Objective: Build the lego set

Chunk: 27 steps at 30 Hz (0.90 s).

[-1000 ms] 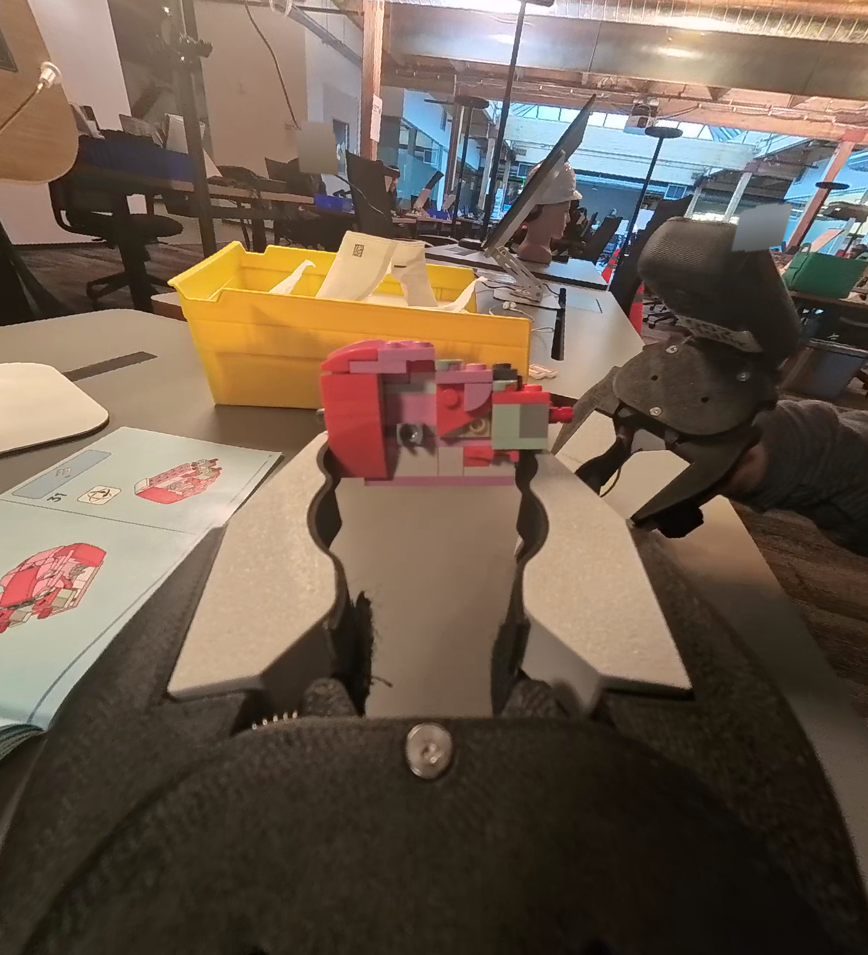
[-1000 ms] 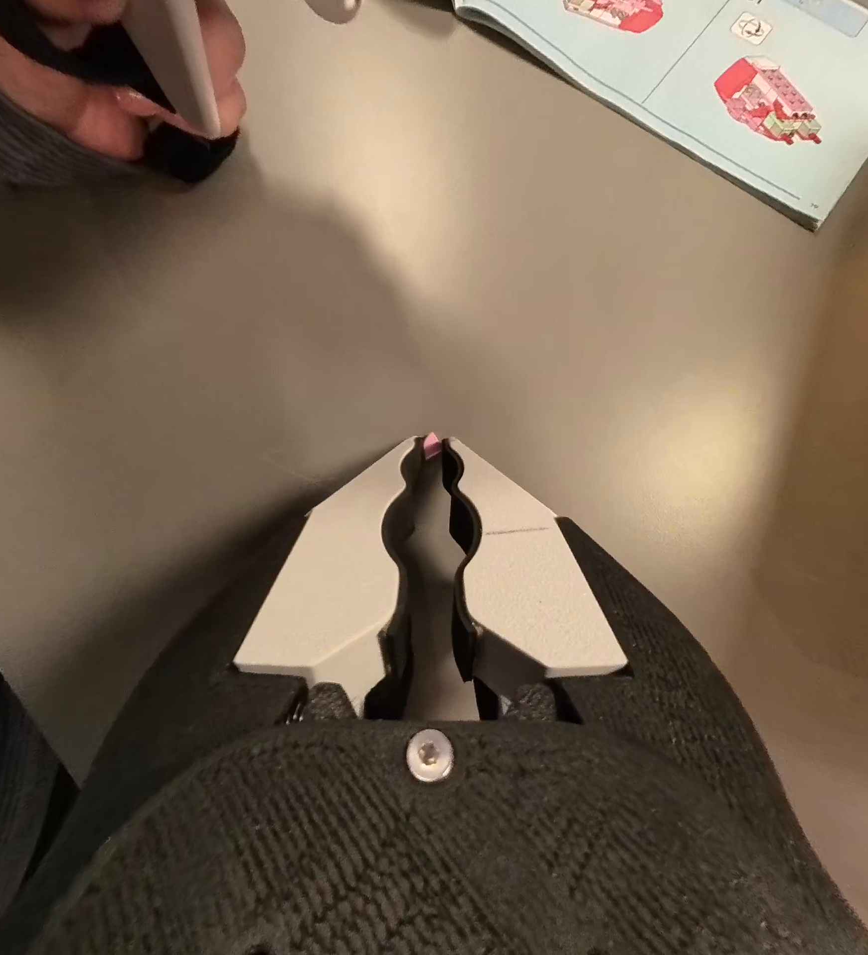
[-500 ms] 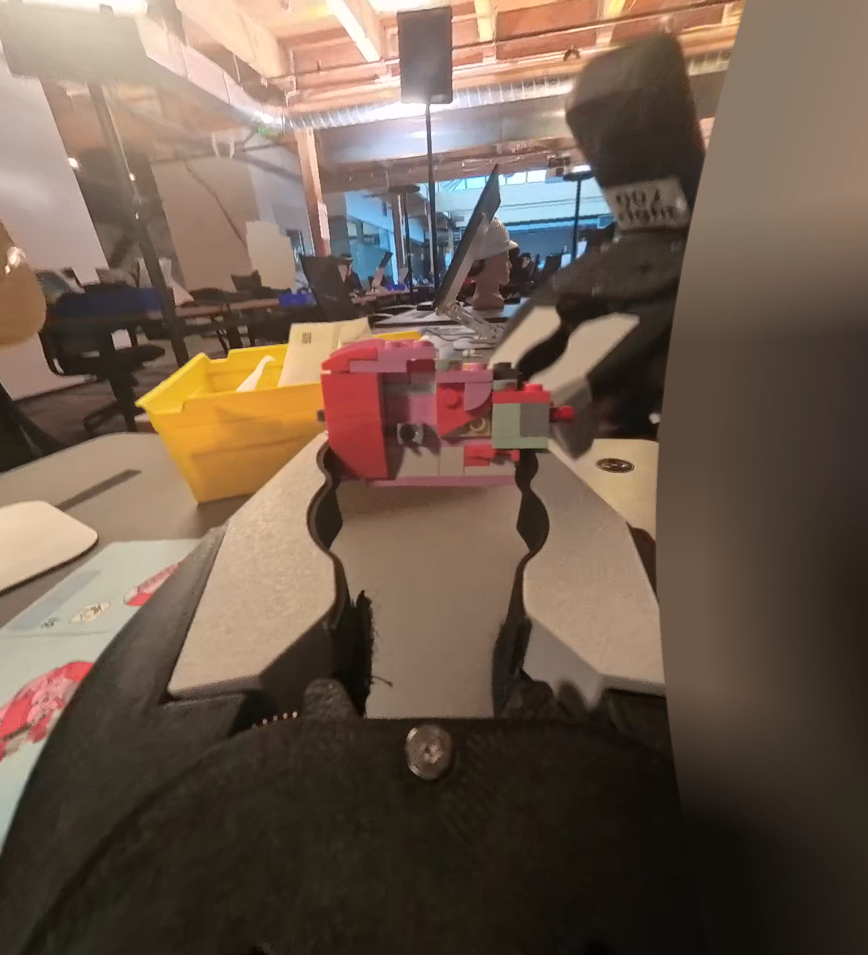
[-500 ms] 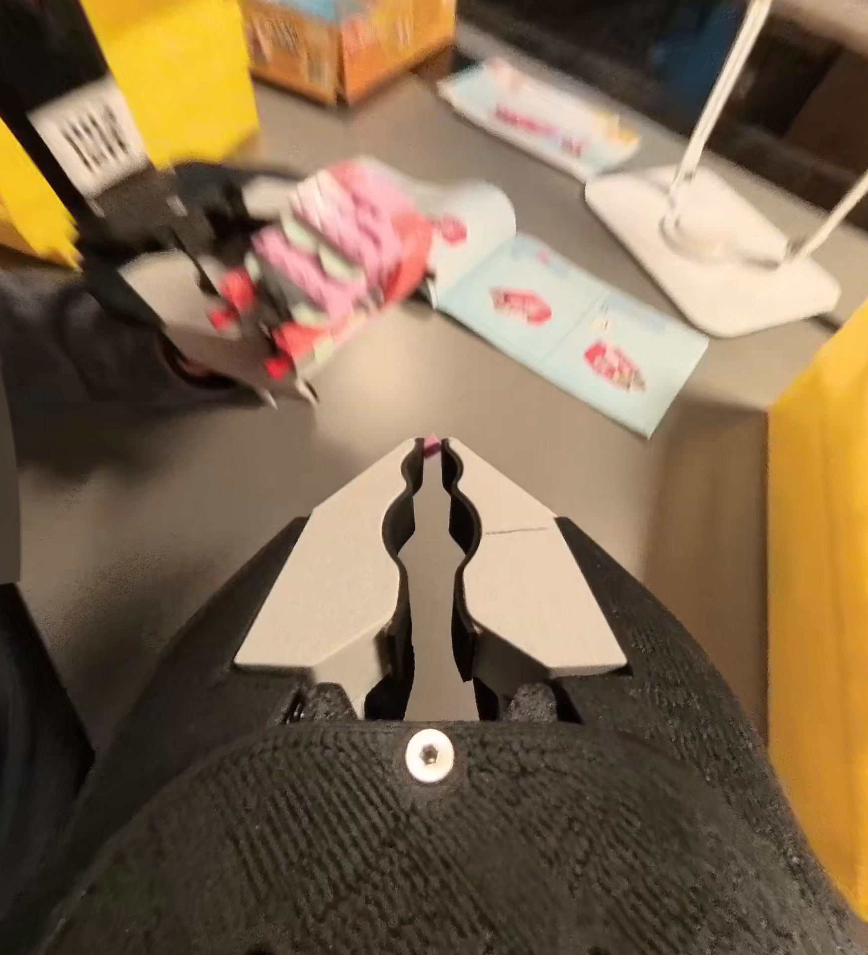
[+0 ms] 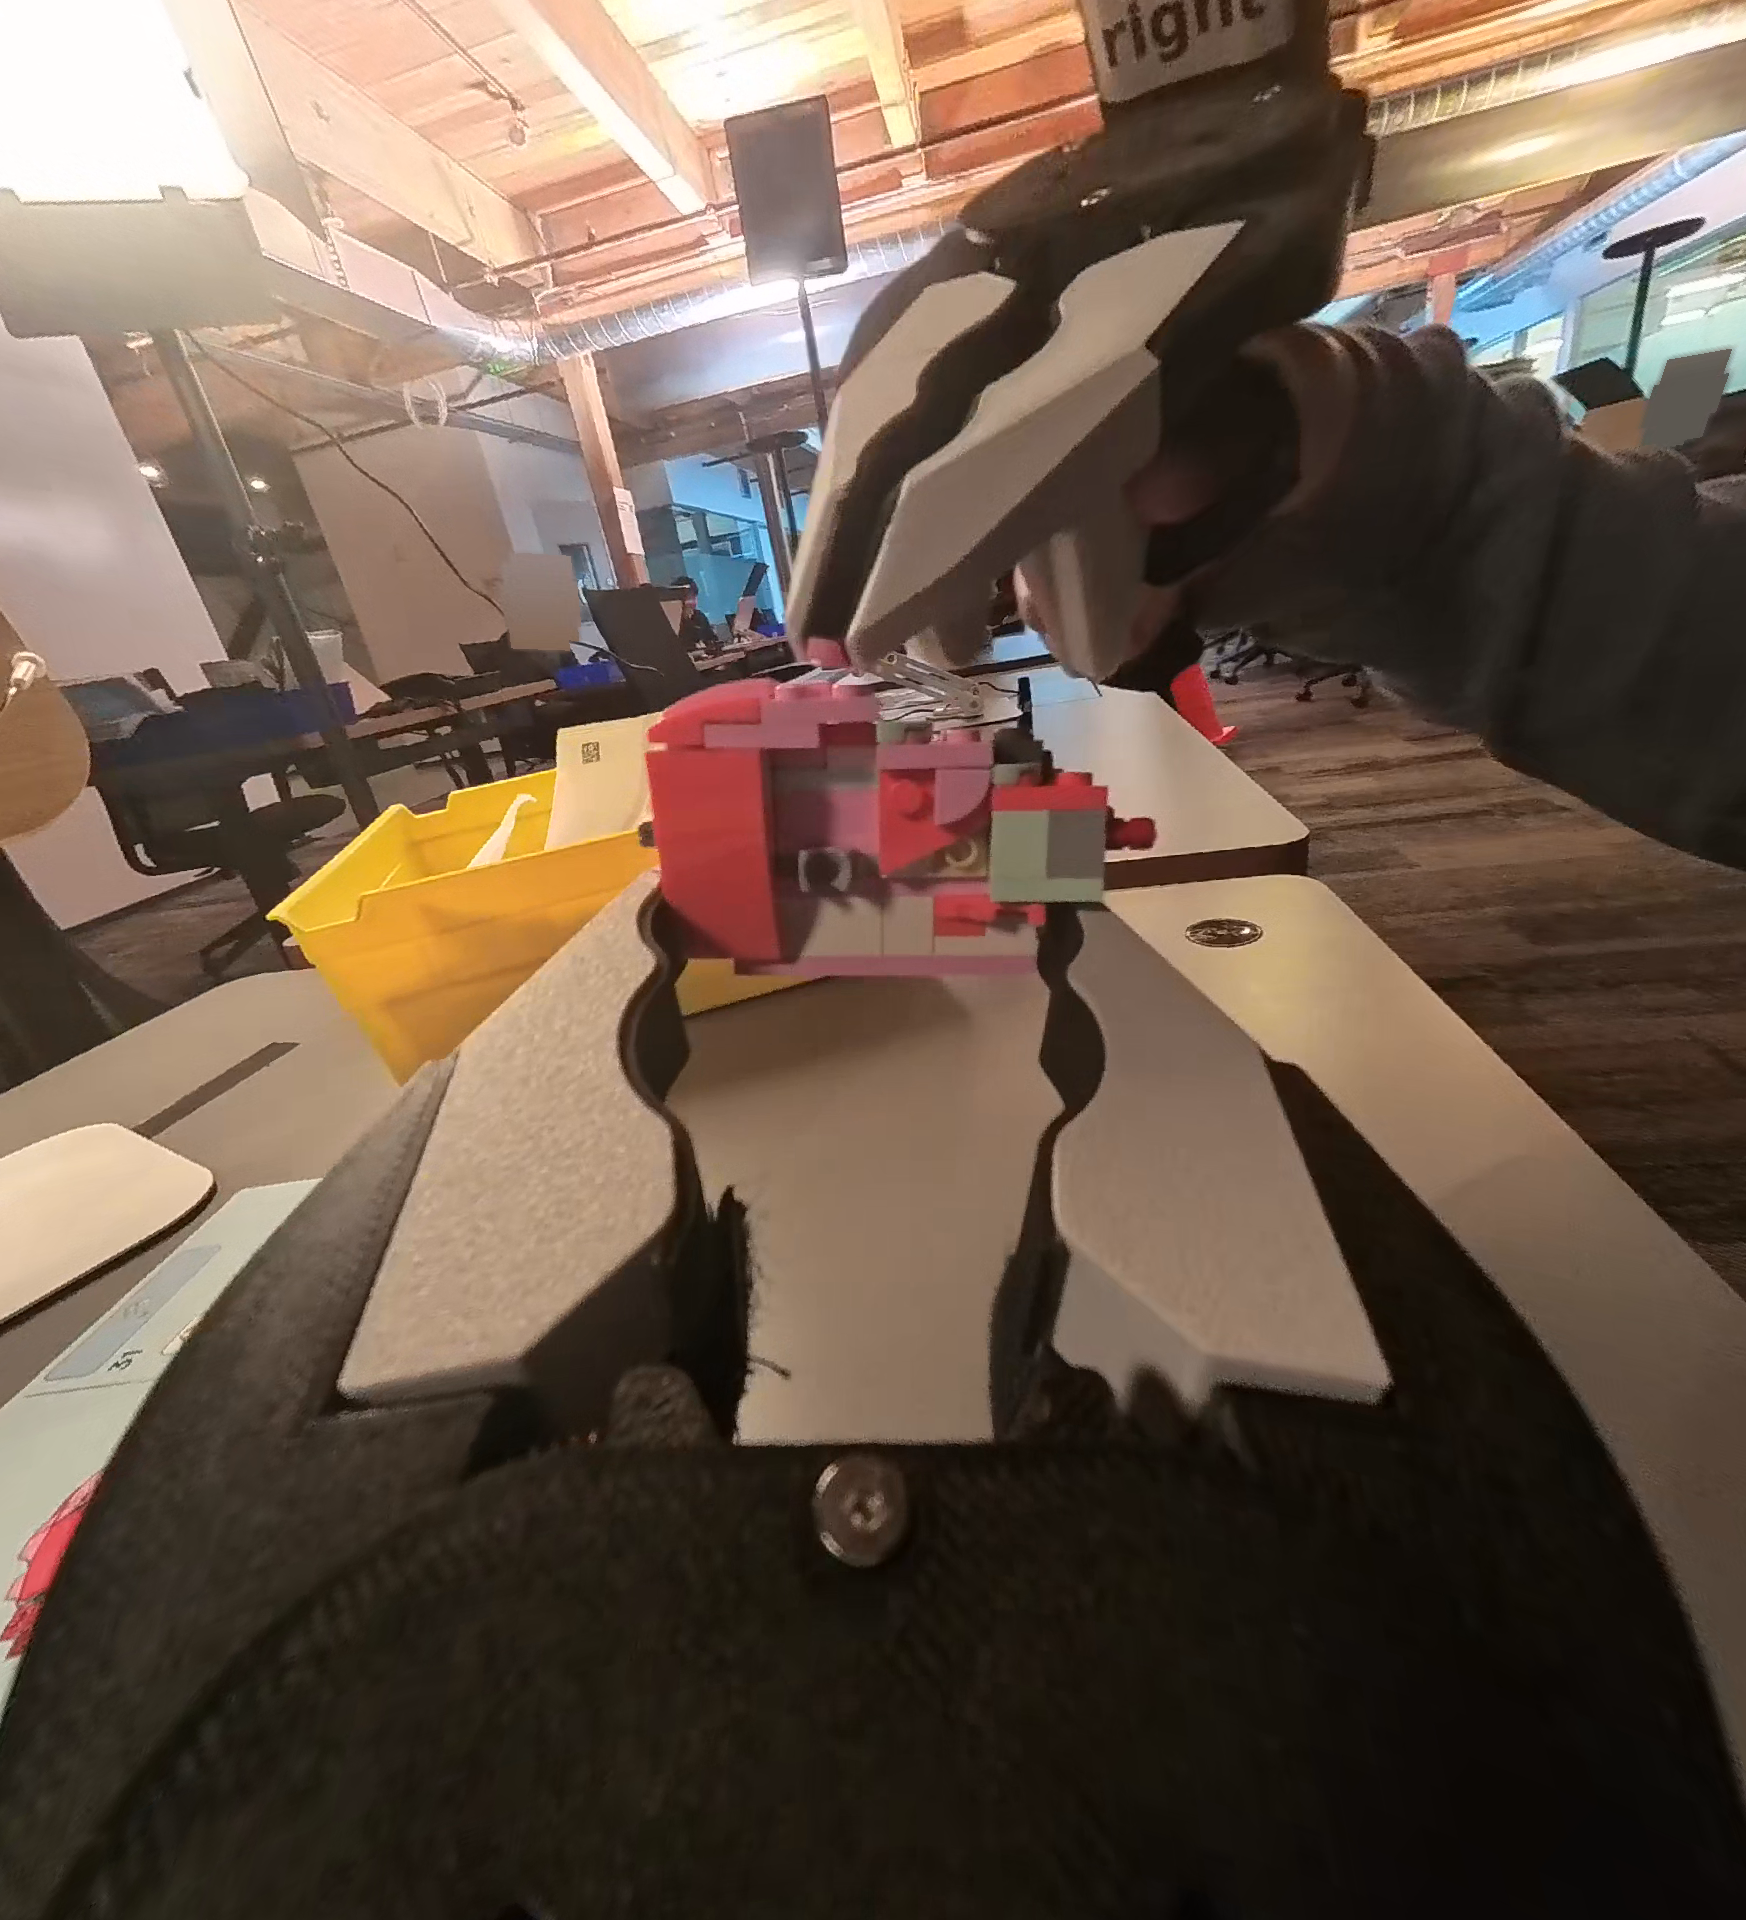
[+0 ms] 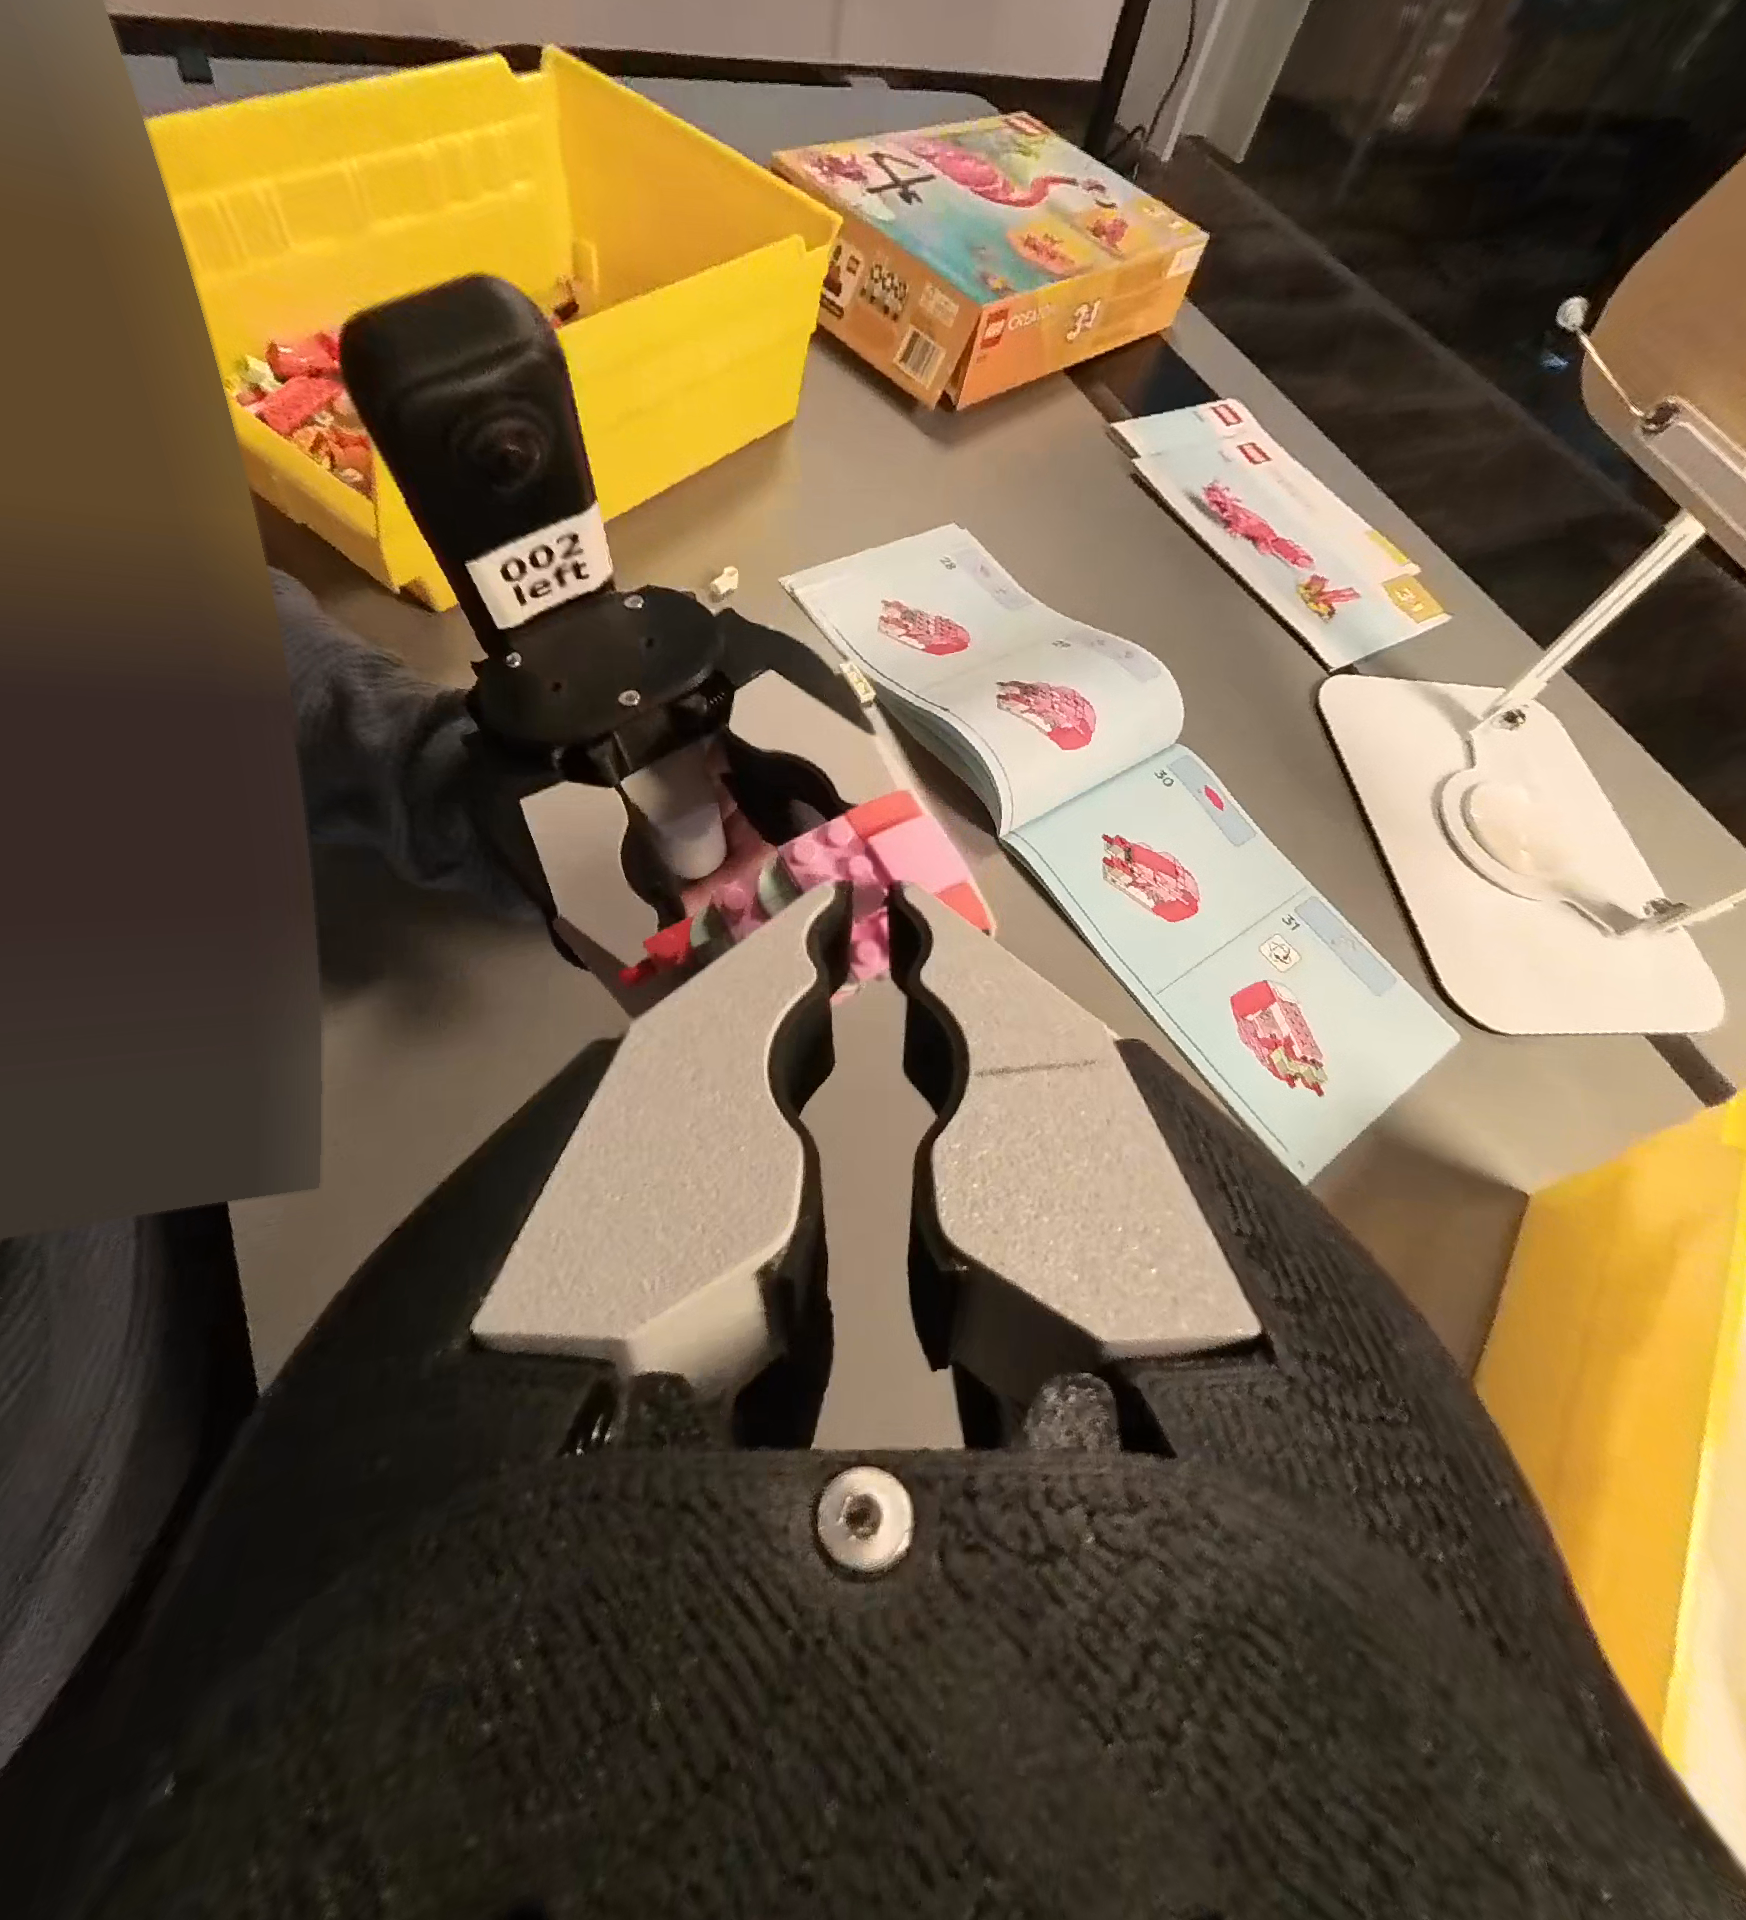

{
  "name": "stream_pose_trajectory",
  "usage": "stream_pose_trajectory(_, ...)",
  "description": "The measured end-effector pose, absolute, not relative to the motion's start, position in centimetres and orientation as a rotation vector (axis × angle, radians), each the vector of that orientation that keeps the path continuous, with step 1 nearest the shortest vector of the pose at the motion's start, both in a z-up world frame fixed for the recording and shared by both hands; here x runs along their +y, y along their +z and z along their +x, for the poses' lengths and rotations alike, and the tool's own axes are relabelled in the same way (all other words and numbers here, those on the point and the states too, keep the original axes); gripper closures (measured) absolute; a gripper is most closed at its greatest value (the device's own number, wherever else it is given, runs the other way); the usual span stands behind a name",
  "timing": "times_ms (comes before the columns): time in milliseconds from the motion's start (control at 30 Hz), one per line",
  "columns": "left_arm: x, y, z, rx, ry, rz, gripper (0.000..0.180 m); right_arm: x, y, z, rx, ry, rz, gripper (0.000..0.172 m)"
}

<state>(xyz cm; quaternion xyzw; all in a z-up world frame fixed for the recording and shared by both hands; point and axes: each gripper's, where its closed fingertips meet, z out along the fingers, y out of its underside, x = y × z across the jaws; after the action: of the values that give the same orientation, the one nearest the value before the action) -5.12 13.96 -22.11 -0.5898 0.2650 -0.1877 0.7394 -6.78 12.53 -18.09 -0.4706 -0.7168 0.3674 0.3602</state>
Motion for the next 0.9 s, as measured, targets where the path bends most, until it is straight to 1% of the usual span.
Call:
stream_pose_trajectory(267, 13.84, -22.14, -4.88, 0.594, -0.404, -1.291, 0.112, 12.63, -18.43, -6.77, -1.919, 0.887, -1.215, 0.167)
stream_pose_trajectory(600, 14.09, -22.30, -5.13, 0.581, -0.368, -1.307, 0.112, 13.12, -18.64, -7.00, -1.870, 0.808, -1.305, 0.167)
stream_pose_trajectory(900, 14.08, -22.36, -5.06, 0.580, -0.386, -1.311, 0.112, 13.32, -18.73, -7.06, -1.864, 0.815, -1.325, 0.163)
